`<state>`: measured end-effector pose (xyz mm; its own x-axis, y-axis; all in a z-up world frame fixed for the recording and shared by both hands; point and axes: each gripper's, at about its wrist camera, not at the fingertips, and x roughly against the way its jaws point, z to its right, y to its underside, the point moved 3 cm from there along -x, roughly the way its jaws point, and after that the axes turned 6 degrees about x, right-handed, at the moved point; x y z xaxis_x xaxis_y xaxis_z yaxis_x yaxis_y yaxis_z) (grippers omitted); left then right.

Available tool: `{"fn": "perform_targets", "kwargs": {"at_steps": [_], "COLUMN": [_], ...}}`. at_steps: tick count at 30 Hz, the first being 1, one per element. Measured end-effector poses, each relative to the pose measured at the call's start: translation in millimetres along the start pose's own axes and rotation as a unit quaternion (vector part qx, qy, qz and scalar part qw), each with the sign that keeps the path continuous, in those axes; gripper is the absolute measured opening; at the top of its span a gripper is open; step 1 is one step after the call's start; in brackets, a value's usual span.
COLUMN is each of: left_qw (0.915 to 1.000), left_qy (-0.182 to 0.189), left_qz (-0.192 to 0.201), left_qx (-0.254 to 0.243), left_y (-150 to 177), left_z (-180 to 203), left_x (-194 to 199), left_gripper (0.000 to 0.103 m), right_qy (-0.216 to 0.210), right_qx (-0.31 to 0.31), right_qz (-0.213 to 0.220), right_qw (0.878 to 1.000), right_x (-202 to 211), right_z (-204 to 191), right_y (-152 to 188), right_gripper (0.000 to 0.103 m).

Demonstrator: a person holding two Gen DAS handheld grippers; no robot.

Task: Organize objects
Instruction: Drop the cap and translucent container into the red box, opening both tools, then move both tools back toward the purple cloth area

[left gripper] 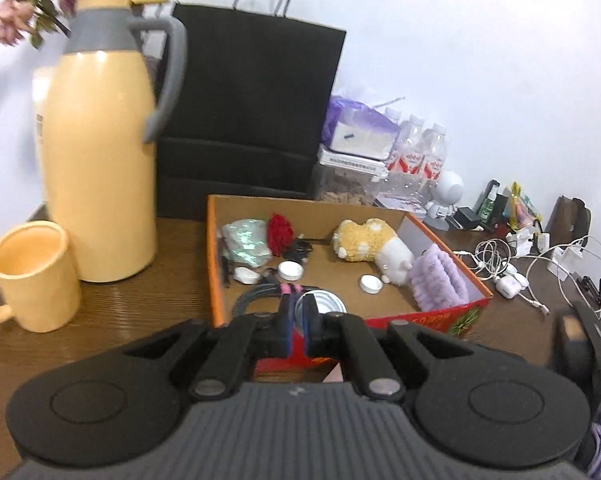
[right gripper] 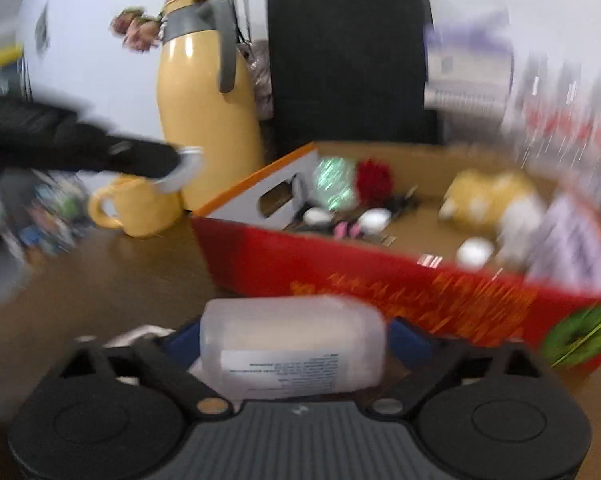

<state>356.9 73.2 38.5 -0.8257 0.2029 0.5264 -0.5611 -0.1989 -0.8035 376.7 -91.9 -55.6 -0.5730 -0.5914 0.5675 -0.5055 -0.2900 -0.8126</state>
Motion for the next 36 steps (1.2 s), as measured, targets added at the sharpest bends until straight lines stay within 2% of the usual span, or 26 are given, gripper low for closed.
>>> {"fn": "perform_targets", "kwargs": {"at_steps": [1,4,7,9,10,12,14,15,18,19,21,23,25,26,27,29,30,31,32,33,36], "left_qw": [1.0,0.9999,0.9999,0.9999,0.9997,0.998,0.9964,0.9955,0.9885,0.9855,0.9832,0.9853,0.9892,0.9916,0.9937,0.9963,0.9973,0.9984,0.9994,0.9995,0.9988], "left_qy": [-0.003,-0.001,0.008,0.011,0.017,0.03,0.016,0.006,0.012,0.014,-0.013,-0.009,-0.004,-0.008,-0.015,-0.024,-0.023,-0.016,-0.001,0.013,0.044], "left_qz": [0.004,0.007,0.01,-0.001,-0.016,-0.055,-0.084,-0.095,-0.15,-0.169,-0.182,-0.169,-0.144,-0.127,-0.107,-0.075,-0.061,-0.046,-0.032,-0.027,-0.017], "left_qx": [0.001,0.01,-0.003,-0.01,-0.002,0.011,0.004,0.007,0.019,0.012,0.0,-0.022,-0.024,-0.024,-0.026,-0.034,-0.033,-0.027,-0.013,-0.003,-0.01], "left_y": [1,1,-2,-9,-16,-29,-39,-39,-31,-25,-15,-13,-21,-27,-32,-38,-37,-32,-21,-11,42], "left_z": [-3,-8,-4,-2,0,6,14,16,22,24,24,25,24,24,25,27,29,29,28,30,38], "left_x": [5,14,11,-5,-21,-55,-96,-112,-164,-178,-188,-177,-155,-140,-123,-87,-68,-46,-21,-1,53], "left_gripper": [0.005,0.005,0.005,0.005,0.005,0.005,0.005,0.005,0.008,0.009,0.01,0.012,0.026,0.039,0.045,0.048,0.057,0.064,0.081,0.088,0.09], "right_qy": [-0.013,-0.008,-0.04,-0.015,0.006,0.068,0.135,0.155,0.204,0.206,0.201,0.186,0.184,0.184,0.184,0.192,0.196,0.199,0.206,0.213,0.211], "right_qx": [-0.017,-0.038,-0.049,-0.045,-0.049,-0.077,-0.083,-0.076,-0.069,-0.071,-0.084,-0.091,-0.084,-0.081,-0.082,-0.091,-0.094,-0.093,-0.082,-0.056,0.025], "right_qz": [-0.001,0.023,0.096,0.125,0.112,0.055,0.005,-0.014,-0.049,-0.056,-0.04,-0.02,0.007,0.027,0.041,0.063,0.067,0.075,0.085,0.101,0.139], "right_qw": [1.0,0.999,0.993,0.991,0.993,0.993,0.987,0.985,0.975,0.974,0.975,0.978,0.979,0.979,0.979,0.975,0.974,0.973,0.971,0.97,0.967], "right_x": [0,21,69,84,78,51,15,-1,-38,-41,-31,-12,13,29,41,65,76,88,101,116,155], "right_z": [4,2,-1,9,21,52,82,90,109,113,115,111,107,105,103,100,96,90,79,63,10], "right_y": [1,-1,-24,-51,-66,-90,-99,-96,-76,-69,-62,-65,-78,-85,-90,-96,-95,-91,-84,-73,-28], "right_gripper": [0.083,0.082,0.082,0.083,0.083,0.083,0.083,0.083,0.083,0.082,0.082,0.082,0.086,0.089,0.089,0.088,0.085,0.085,0.085,0.085,0.089]}}
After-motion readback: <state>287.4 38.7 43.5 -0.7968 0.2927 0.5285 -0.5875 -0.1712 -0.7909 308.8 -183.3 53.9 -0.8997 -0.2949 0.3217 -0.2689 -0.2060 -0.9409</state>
